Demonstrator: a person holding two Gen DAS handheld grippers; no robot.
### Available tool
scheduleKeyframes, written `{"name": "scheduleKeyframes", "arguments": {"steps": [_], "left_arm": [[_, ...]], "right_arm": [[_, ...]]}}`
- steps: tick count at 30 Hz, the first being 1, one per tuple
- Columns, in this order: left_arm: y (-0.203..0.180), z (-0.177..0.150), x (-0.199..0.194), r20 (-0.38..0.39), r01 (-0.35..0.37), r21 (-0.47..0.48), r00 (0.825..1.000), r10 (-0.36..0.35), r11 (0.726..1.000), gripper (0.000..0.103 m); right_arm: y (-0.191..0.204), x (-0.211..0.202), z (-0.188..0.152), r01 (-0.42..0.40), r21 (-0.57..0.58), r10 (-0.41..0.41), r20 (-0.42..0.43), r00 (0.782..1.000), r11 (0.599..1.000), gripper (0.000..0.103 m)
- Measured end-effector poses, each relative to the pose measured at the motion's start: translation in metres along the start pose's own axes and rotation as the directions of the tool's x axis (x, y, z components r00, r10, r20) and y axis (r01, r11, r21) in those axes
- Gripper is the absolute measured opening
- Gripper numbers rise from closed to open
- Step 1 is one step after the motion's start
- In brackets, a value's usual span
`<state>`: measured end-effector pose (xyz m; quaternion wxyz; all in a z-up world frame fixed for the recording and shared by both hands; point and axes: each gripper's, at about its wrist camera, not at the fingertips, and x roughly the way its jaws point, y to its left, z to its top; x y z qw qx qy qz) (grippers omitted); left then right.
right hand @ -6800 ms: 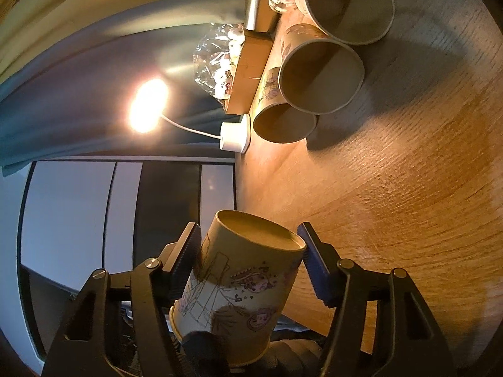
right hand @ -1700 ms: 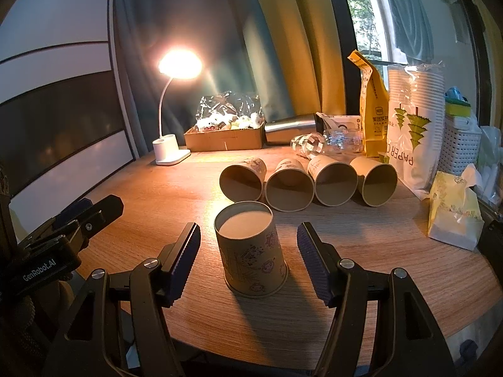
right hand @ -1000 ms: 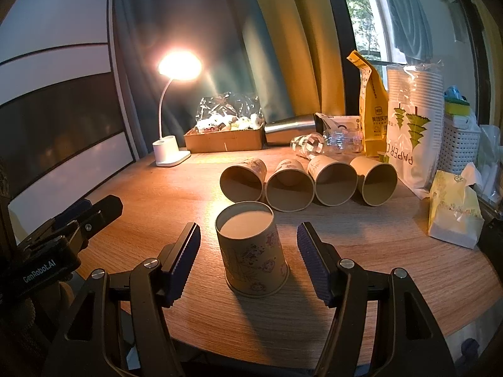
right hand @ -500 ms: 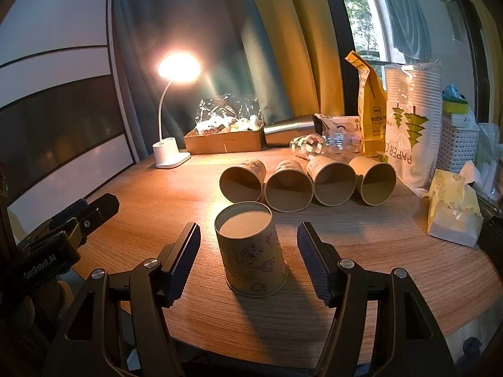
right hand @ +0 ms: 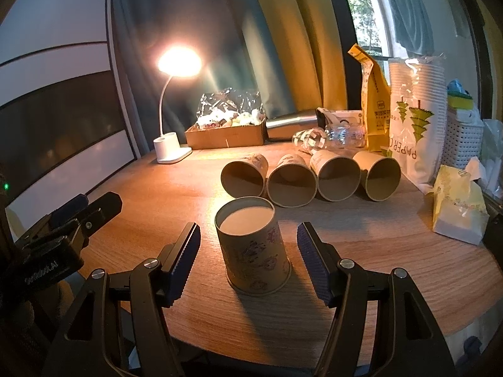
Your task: Flip cup upside down
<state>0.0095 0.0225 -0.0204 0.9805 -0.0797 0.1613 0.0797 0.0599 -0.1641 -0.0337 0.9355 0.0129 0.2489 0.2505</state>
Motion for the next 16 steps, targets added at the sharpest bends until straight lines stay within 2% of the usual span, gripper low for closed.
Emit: {"name": "scheduleKeyframes", "arguments": {"steps": [3,16], "left_arm": [[0.002,-0.001,0.0,0.009,-0.011,0.0,1.0,0.011,1.0,0.102],[0.002,-0.003,-0.004,0.051,-0.01,0.015,0.999,0.009,1.0,0.102]], "right_arm": [[0.001,0.004,0.001,-0.001,-0.004,0.001,-0.003,1.0,1.0,0.067],[0.002,0.012,-0.001,0.009,-0.015,-0.009,-0.022,1.0,1.0,0.067]]}}
